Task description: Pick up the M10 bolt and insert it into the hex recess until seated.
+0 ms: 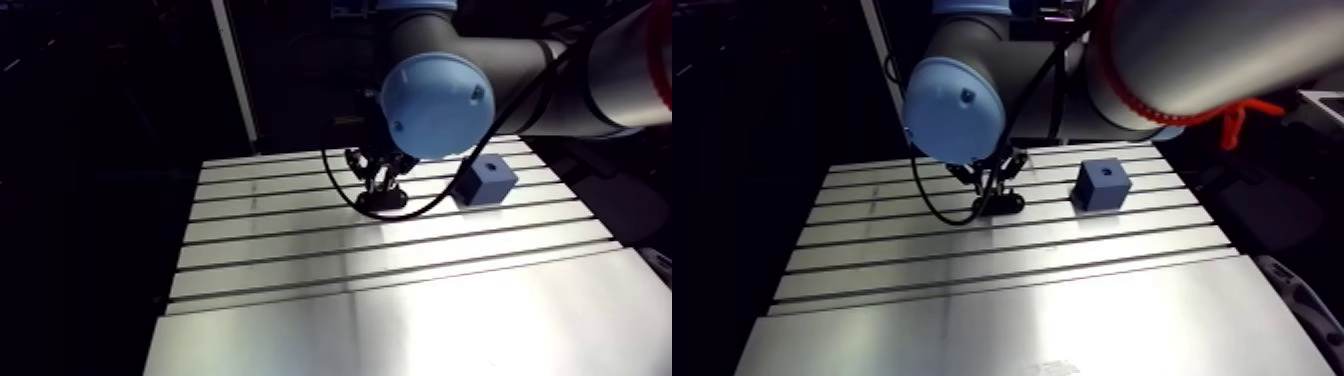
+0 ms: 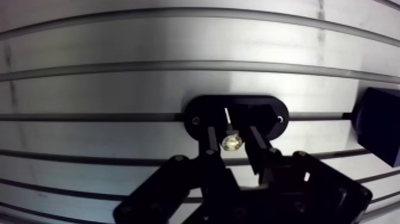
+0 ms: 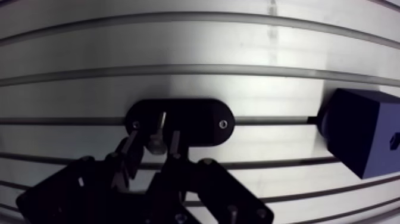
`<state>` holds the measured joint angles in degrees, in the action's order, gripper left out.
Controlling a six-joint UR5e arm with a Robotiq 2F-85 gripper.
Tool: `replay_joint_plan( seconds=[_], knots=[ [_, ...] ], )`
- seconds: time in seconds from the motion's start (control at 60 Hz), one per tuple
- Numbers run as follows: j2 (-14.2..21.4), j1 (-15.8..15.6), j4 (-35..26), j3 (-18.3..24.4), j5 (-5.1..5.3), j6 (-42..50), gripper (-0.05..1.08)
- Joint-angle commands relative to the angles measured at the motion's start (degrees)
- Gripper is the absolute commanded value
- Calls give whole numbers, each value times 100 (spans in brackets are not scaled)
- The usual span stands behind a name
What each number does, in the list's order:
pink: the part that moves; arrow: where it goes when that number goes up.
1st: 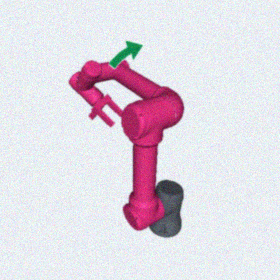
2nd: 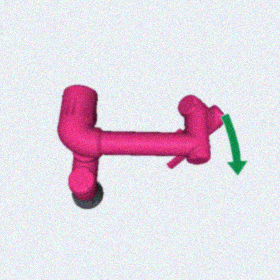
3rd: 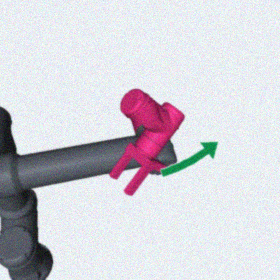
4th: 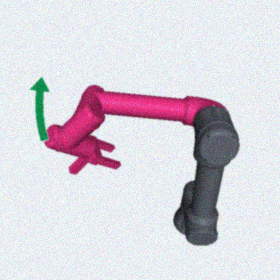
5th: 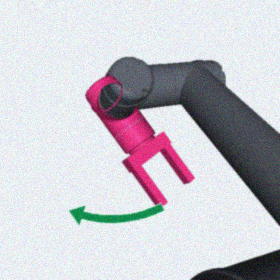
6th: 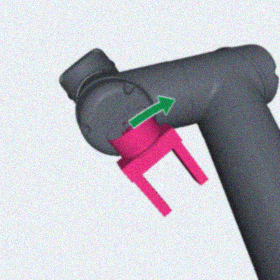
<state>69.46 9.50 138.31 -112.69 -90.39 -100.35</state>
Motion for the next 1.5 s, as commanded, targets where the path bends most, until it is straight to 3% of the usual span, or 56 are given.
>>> replay_joint_plan(
  seconds=[0.017, 1.5],
  knots=[
    [-7, 7, 0, -4, 0, 3, 62],
    [1, 9, 0, -12, 8, -5, 72]
  ],
)
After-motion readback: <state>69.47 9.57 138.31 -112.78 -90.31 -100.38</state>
